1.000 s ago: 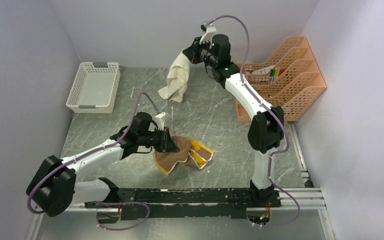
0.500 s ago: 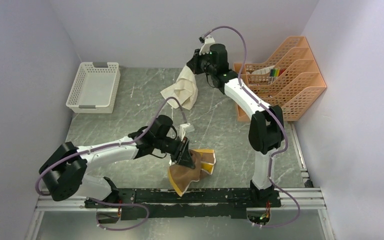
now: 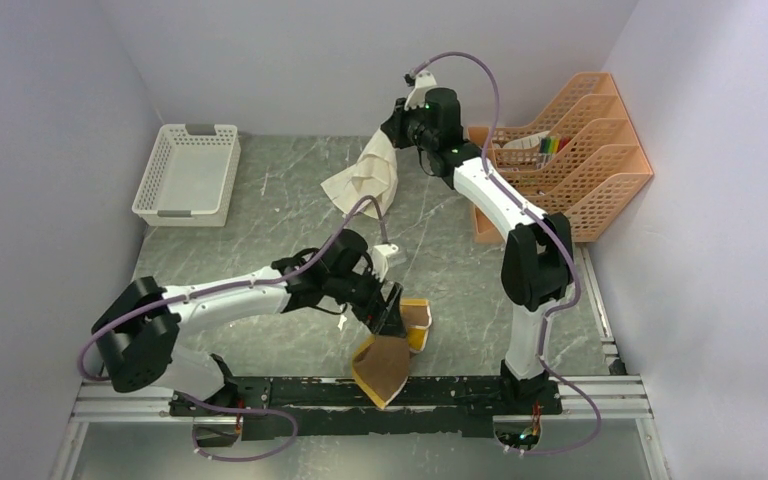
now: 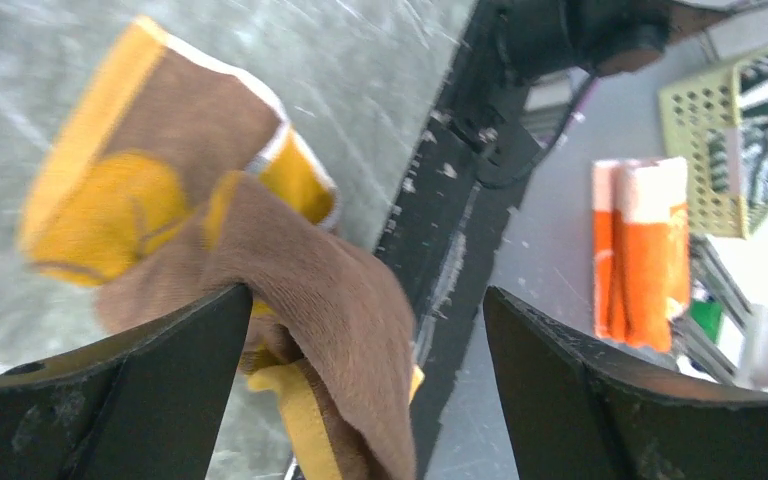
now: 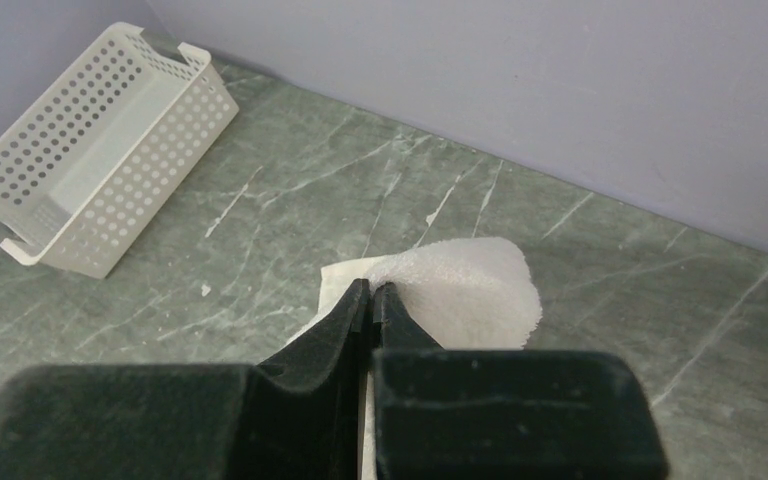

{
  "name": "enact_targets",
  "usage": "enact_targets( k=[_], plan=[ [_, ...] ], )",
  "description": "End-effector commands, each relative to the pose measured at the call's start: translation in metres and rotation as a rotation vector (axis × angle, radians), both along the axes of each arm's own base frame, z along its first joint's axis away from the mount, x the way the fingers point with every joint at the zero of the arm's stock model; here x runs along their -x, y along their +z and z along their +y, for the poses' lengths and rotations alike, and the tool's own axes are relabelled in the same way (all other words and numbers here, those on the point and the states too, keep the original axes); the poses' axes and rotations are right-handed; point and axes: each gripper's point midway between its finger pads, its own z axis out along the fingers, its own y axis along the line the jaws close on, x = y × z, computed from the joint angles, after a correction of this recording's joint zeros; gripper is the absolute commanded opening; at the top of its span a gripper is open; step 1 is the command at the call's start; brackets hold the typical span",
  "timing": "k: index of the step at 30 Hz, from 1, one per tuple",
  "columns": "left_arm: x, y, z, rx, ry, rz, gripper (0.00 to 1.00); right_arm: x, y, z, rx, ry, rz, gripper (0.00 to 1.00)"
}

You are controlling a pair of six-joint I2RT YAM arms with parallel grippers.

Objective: Roll the towels
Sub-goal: Move the towel to the center of the board, then flatten out the towel at the center of the board.

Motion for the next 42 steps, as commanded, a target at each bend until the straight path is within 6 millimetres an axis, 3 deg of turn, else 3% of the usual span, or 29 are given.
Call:
enact_targets(
  k=[1,8,12,17,24,27,29,33,37,42],
  plan=[
    [-0.046,0.018,0.026,-0.068,0.138,-0.166,0.99,0.002,0.022,-0.014,-0.005,-0.031,-0.056,0.0],
    [-0.128,0.069,0.084,0.064,0.434,-0.276,0.99,0.004,0.005,-0.035,-0.06,-0.071,-0.001,0.0],
    [-0.178,0.072,0.118,0.025,0.631,-0.334,0.99,0.01,-0.016,-0.049,-0.118,-0.097,0.072,0.0],
    [-0.227,0.058,0.149,0.025,0.843,-0.318,0.99,0.019,-0.041,-0.067,-0.161,-0.143,0.147,0.0],
    [-0.284,0.03,0.15,0.052,0.879,-0.3,0.97,0.031,-0.067,-0.087,-0.224,-0.206,0.236,0.0],
    [-0.309,0.026,0.146,0.021,0.813,-0.414,0.96,0.034,-0.069,-0.093,-0.222,-0.217,0.247,0.0],
    [-0.325,0.013,0.145,-0.022,0.756,-0.49,0.95,0.036,-0.071,-0.097,-0.215,-0.221,0.249,0.0],
    [-0.343,0.003,0.138,0.009,0.645,-0.568,0.93,0.038,-0.071,-0.101,-0.213,-0.227,0.253,0.0],
    [-0.354,-0.007,0.125,0.01,0.522,-0.614,0.84,0.039,-0.071,-0.102,-0.212,-0.219,0.258,0.0],
    [-0.374,-0.028,0.14,-0.102,0.586,-0.632,0.8,0.041,-0.069,-0.1,-0.213,-0.207,0.259,0.0]
  ],
)
